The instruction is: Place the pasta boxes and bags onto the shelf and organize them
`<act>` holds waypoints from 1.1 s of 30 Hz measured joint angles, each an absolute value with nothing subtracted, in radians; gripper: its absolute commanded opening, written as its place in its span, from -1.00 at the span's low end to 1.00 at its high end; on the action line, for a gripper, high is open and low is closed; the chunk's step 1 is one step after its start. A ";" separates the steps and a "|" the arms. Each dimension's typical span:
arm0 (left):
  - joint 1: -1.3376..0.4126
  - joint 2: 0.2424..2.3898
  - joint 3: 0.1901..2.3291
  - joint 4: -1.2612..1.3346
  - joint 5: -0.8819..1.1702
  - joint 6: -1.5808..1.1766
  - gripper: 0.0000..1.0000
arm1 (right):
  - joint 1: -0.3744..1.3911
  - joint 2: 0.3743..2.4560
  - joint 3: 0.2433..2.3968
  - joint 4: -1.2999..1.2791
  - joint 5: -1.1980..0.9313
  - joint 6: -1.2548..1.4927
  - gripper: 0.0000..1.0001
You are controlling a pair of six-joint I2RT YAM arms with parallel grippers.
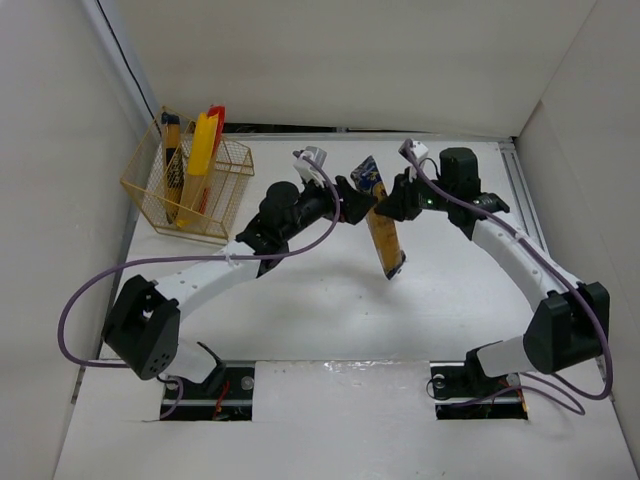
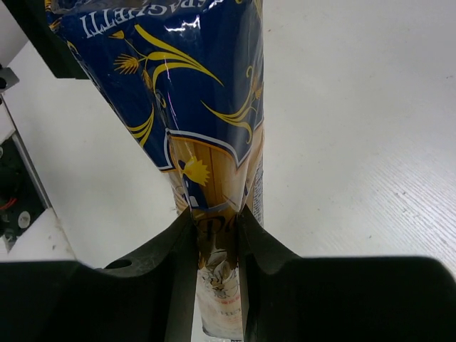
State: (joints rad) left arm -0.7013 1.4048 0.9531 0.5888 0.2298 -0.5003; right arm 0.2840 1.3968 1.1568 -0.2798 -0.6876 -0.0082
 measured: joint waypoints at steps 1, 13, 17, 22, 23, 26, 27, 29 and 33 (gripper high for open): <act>-0.701 1.412 0.953 0.602 0.219 -0.503 1.00 | 0.291 1.402 1.159 -0.280 -0.683 -0.004 -1.00; -0.698 1.494 0.990 0.655 0.168 -0.502 0.52 | 0.402 1.407 1.198 -0.281 -0.664 -0.001 -1.00; -0.698 1.495 0.992 0.652 0.182 -0.489 -1.00 | 0.420 1.406 1.202 -0.286 -0.640 0.002 -1.00; -0.699 1.480 0.989 0.640 0.161 -0.472 -1.00 | 0.422 1.406 1.204 -0.282 -0.636 0.005 -0.72; -0.700 1.470 0.986 0.633 0.152 -0.468 -1.00 | 0.426 1.406 1.205 -0.279 -0.641 0.005 -0.57; -0.698 1.422 0.972 0.601 0.130 -0.441 -1.00 | 0.434 1.407 1.215 -0.274 -0.670 0.006 -0.11; -0.693 1.404 0.972 0.585 0.131 -0.432 -1.00 | 0.436 1.407 1.221 -0.270 -0.683 0.009 0.01; -0.664 1.361 0.972 0.538 0.145 -0.412 -1.00 | 0.437 1.407 1.232 -0.252 -0.714 0.020 0.25; -0.554 1.295 0.972 0.453 0.143 -0.365 -1.00 | 0.444 1.407 1.259 -0.195 -0.793 0.029 0.39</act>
